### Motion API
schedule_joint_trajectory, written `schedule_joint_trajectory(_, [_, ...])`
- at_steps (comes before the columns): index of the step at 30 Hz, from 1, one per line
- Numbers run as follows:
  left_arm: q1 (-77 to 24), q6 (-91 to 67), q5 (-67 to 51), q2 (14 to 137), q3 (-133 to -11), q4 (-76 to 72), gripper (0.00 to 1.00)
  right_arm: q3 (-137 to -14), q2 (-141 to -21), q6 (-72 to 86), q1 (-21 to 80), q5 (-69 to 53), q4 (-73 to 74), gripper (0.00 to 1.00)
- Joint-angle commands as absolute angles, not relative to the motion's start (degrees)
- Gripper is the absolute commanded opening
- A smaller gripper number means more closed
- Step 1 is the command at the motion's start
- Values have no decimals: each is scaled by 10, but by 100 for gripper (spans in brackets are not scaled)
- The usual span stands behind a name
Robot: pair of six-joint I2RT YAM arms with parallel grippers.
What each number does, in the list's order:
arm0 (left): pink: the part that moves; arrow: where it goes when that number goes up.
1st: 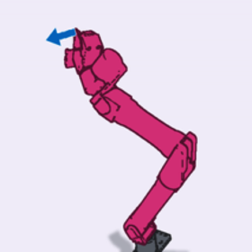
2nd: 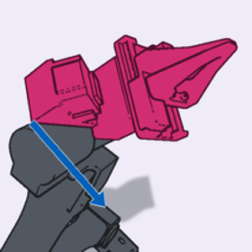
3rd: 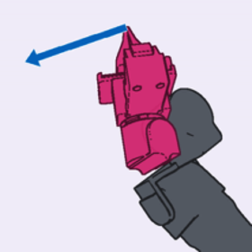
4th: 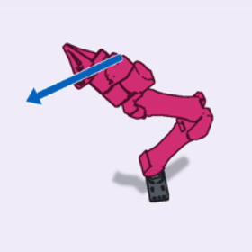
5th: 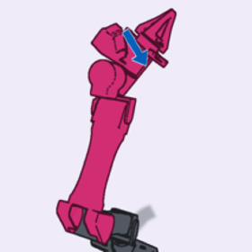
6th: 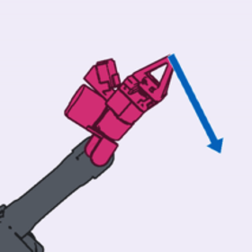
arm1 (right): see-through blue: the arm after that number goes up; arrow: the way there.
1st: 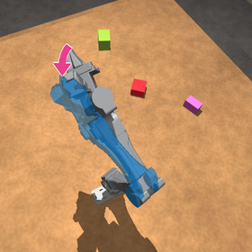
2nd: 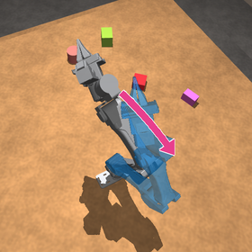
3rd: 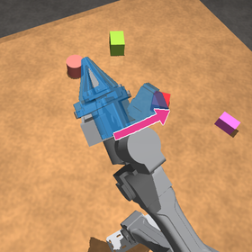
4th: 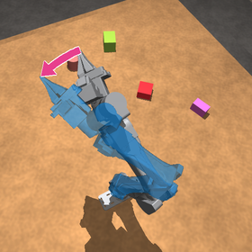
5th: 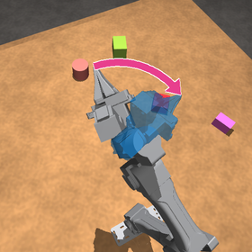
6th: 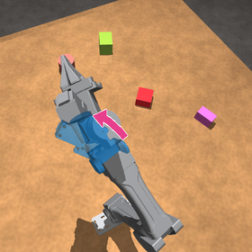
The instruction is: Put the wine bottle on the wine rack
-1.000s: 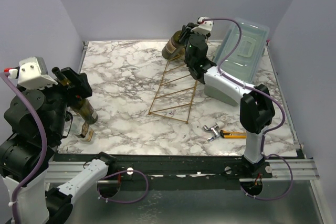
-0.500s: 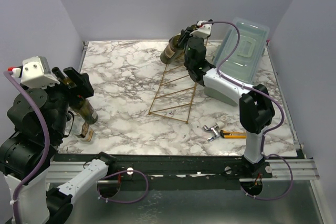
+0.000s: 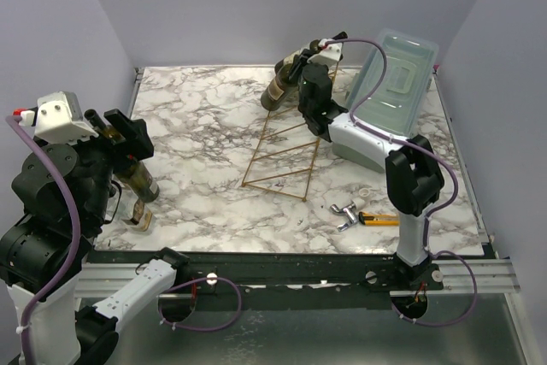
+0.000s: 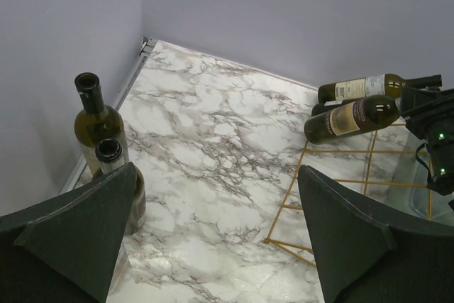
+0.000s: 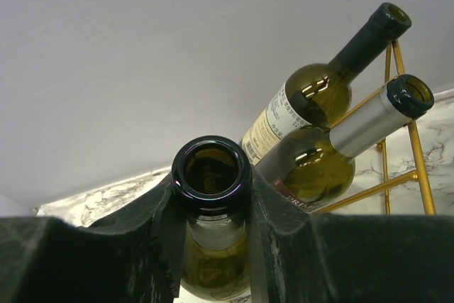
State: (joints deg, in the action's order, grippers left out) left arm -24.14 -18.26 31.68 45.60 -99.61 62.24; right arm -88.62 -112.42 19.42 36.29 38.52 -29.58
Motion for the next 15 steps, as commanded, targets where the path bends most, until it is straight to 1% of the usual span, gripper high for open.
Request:
schedule_joint_trajectory(1, [-244, -190, 303, 458, -992, 617, 97, -893, -1127, 219, 361, 406, -340, 1])
schedule_joint_trajectory(12, [-244, -193, 301, 455, -994, 619, 97, -903, -1143, 223, 361, 421, -326, 1])
schedule_joint_trajectory(15, [-244, -195, 300, 453, -995, 620, 97, -900, -1144, 231, 361, 424, -322, 6])
